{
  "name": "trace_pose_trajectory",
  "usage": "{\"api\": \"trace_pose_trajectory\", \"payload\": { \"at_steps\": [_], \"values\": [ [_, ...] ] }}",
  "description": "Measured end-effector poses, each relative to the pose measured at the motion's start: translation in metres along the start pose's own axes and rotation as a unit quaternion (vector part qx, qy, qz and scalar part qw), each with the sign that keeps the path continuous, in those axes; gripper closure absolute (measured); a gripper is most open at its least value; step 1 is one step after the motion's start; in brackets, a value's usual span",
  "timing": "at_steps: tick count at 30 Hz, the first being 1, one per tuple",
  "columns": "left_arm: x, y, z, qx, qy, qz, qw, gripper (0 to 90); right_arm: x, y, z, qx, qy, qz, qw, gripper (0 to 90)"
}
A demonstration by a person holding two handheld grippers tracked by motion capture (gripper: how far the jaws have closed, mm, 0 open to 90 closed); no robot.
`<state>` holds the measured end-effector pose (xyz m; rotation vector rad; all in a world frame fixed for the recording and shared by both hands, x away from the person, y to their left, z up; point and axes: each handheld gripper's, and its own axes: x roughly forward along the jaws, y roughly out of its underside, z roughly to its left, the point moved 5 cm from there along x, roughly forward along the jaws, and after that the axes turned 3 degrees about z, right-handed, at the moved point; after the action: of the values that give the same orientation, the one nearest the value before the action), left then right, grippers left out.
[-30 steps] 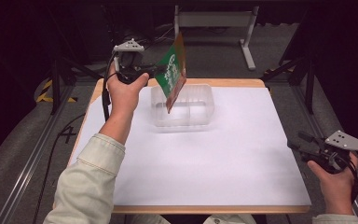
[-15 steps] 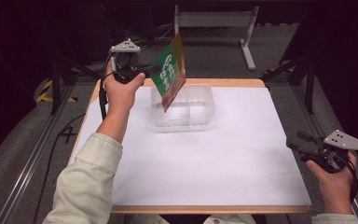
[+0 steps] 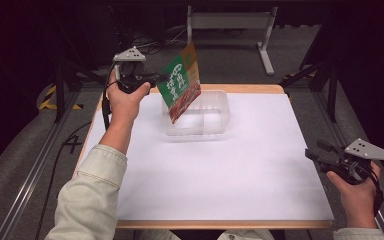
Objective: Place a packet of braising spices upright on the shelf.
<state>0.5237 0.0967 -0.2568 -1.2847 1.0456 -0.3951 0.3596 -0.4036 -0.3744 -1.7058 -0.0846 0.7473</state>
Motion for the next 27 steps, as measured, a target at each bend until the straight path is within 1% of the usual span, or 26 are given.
{"api": "trace_pose_trajectory", "payload": {
  "at_steps": [3,9,14,20,21,25,27],
  "values": [
    [0.003,0.003,0.000,-0.004,0.002,0.003,1.0000,90.0,0.000,0.000,0.000,0.000,0.001,0.000,1.0000,43.8],
    [0.010,0.007,-0.001,-0.029,0.009,0.001,0.9995,90.0,-0.001,0.000,-0.001,0.001,0.003,-0.002,1.0000,43.8],
    [0.020,0.007,-0.003,-0.033,0.011,0.009,0.9994,90.0,-0.002,0.000,-0.001,0.001,0.002,-0.002,1.0000,43.8],
    [0.030,0.011,-0.003,-0.044,0.009,0.015,0.9989,90.0,-0.003,0.000,-0.002,0.003,0.002,-0.002,1.0000,43.8],
    [0.031,0.011,-0.003,-0.042,0.008,0.017,0.9989,90.0,-0.003,0.001,-0.002,0.003,0.003,-0.002,1.0000,43.8],
    [0.035,0.014,-0.003,-0.050,0.010,0.024,0.9984,90.0,-0.003,0.001,-0.002,0.003,0.004,-0.002,1.0000,43.8],
    [0.038,0.015,-0.003,-0.049,0.011,0.027,0.9984,90.0,-0.003,0.001,-0.002,0.003,0.003,-0.002,1.0000,43.8]
  ]
}}
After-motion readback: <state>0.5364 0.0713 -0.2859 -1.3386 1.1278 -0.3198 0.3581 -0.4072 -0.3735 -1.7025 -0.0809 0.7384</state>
